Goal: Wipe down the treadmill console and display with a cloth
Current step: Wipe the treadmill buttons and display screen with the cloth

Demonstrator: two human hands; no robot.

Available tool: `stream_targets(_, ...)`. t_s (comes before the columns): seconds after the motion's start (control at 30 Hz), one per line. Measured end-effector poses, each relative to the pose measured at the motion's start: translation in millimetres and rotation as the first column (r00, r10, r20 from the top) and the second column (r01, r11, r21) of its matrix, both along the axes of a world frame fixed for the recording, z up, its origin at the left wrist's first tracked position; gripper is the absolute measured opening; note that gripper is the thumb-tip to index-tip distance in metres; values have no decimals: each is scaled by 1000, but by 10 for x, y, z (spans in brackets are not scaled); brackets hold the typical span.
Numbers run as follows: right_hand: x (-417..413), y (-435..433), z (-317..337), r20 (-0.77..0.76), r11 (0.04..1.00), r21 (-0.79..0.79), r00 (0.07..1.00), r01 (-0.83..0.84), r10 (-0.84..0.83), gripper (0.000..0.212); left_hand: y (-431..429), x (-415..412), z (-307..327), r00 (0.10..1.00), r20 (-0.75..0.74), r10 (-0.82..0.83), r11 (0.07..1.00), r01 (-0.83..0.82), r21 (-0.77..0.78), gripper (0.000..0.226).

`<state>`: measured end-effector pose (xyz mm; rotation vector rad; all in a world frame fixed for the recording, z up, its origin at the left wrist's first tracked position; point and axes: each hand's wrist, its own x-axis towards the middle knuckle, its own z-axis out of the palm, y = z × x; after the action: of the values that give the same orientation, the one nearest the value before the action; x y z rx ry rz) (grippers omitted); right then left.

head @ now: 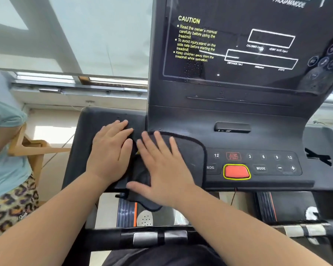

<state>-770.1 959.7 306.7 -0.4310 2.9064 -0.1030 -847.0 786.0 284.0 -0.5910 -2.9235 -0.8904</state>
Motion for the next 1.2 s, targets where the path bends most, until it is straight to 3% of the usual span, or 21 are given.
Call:
stream_targets(0.1,218,86,-97,-44,996,-12,995,-84,84,96,8,3,6,1000,-12,1,1000,-1,-2,55)
stream_targets(0.17,377,296,-129,-48,999,-8,998,-49,48,102,3,3,8,1000,-7,4,1000,-4,4,56)
stream_targets(0.33,441,992,-54,-33,942,83,946,325,-323,104,6,13,18,1000,11,5,1000,-5,-2,58)
stream_targets(0.47,252,785,15,-10,839,98,844,535,-536,115,14,13,27,1000,11,8,1000,-8,-21,59)
stream_targets(0.53,189,462,34,-14,869,72,872,490,-490,115,18,20,32,1000,9,11,1000,-11,-17,59)
stream_targets(0.67,236,91,-31,-1,988,7,989,151,-151,101,5,9,17,1000,-2,-1,1000,1,-9,57)
stream_targets(0.8,413,359,-141,-73,999,-11,996,-45,44,88,27,11,13,1000,-4,-2,998,2,-56,58)
stream_targets(0.93,527,907,-119,-78,953,77,955,292,-286,90,33,21,17,1000,6,-4,995,4,-96,58)
stream_targets(1.07,396,977,-1,0,789,87,792,608,-610,107,40,21,32,1000,14,12,996,-10,-91,56)
stream_targets(1.13,286,746,30,-2,770,67,772,635,-636,112,47,27,47,1000,19,18,995,-16,-97,55)
stream_targets(1.2,226,452,29,-14,859,60,861,509,-509,108,50,30,49,1000,19,18,995,-16,-97,56)
